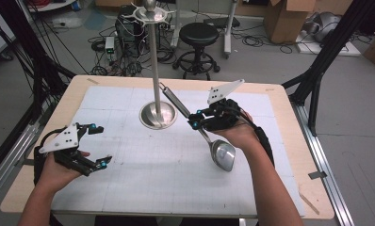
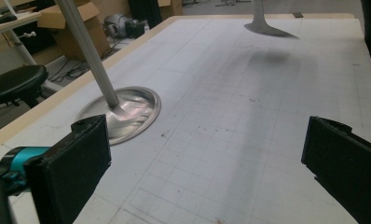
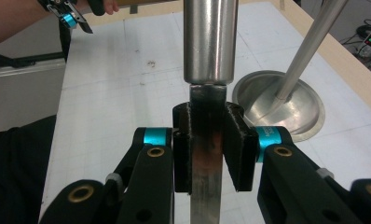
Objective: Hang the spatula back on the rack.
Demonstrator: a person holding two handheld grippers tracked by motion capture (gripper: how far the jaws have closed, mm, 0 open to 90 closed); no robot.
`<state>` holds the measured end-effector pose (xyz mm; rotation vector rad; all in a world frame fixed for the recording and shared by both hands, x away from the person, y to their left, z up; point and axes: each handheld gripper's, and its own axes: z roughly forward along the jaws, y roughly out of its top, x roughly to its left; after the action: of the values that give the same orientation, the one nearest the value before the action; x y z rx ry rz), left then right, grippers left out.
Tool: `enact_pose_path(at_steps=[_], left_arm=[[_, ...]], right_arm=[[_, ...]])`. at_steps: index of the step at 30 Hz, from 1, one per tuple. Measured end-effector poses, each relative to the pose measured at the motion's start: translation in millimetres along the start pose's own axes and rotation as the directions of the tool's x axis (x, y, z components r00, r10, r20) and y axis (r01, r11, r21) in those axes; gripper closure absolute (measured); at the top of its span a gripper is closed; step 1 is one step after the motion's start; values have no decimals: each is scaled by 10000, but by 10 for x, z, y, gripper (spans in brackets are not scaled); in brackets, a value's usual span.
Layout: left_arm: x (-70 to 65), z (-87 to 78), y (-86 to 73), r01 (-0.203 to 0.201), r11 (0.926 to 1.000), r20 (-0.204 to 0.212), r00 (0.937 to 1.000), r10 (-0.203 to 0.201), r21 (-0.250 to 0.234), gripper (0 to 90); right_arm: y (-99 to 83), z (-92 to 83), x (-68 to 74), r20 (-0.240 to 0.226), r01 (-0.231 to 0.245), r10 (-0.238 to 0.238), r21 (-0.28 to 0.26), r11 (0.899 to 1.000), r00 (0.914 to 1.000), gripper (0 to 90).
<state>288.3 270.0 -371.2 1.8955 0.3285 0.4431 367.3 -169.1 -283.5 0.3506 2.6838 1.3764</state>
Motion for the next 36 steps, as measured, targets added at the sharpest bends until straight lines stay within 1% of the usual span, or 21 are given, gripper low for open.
enact_pose_path(at_steps=[2, 3, 4, 6, 9, 10, 11, 12, 13, 17, 21, 24, 27, 29, 31, 36], left_arm=[[1, 1, 0, -15, 10000, -10, 10000, 15, -6, 17], [-1, 3, 0, 8, 10000, -19, 10000, -8, -29, 17], [1, 4, 2, -21, 10000, -15, 10000, 21, -26, 17], [0, 4, 5, -24, 10000, 1, 10000, 24, -7, 17], [-2, 8, 7, -39, 10000, -13, 10000, 39, -12, 17], [-2, 10, 7, -40, 10000, -1, 10000, 40, -19, 17], [-3, 12, 8, -28, 10000, -8, 10000, 28, -22, 17], [-3, 12, 8, -21, 10000, -9, 10000, 21, -26, 17], [-3, 11, 8, -15, 10000, 8, 10000, 15, -23, 17], [2, 2, 9, -28, 10000, -3, 10000, 28, -41, 17], [6, 4, 8, -32, 10000, 19, 10000, 32, -45, 17], [3, 8, 9, -31, 10000, 14, 10000, 31, -42, 17], [4, 12, 7, -13, 10000, 27, 10000, 13, -34, 17], [4, 14, 8, -1, 10000, 42, 10000, 1, -36, 17], [5, 15, 11, -54, 10000, 59, 10000, 55, -27, 17], [3, 15, 9, -15, 10000, 36, 10000, 15, -37, 17]], right_arm=[[33, -56, -20, -45, -53, 52, -99, 9999, 10000, 750], [46, -73, -35, 13, 19, -19, -159, 9999, 10000, 750], [64, -100, -38, -24, -62, 62, -154, 9999, 10000, 750], [105, -150, -61, -2, 7, -7, -216, 9998, 10000, 750], [172, -224, -95, 77, -18, 20, -248, 9997, 10000, 750], [192, -240, -109, 165, 57, -53, -262, 9996, 9998, 750], [211, -257, -112, 159, 18, -15, -217, 9998, 9999, 750], [225, -266, -128, 237, 148, -142, -277, 9995, 9996, 750], [244, -284, -128, 205, 81, -76, -233, 9997, 9998, 750], [315, -342, -144, 221, 103, -95, -351, 9993, 9997, 750], [394, -394, -168, 287, 243, -229, -506, 9984, 9993, 750], [444, -434, -195, 301, 168, -151, -592, 9981, 9994, 750], [476, -453, -259, 328, 44, -18, -795, 9968, 9995, 750], [493, -457, -297, 389, -61, 94, -842, 9964, 9992, 750], [509, -459, -333, 472, -63, 106, -907, 9959, 9988, 750], [546, -458, -402, 510, -197, 248, -969, 9951, 9984, 750]])
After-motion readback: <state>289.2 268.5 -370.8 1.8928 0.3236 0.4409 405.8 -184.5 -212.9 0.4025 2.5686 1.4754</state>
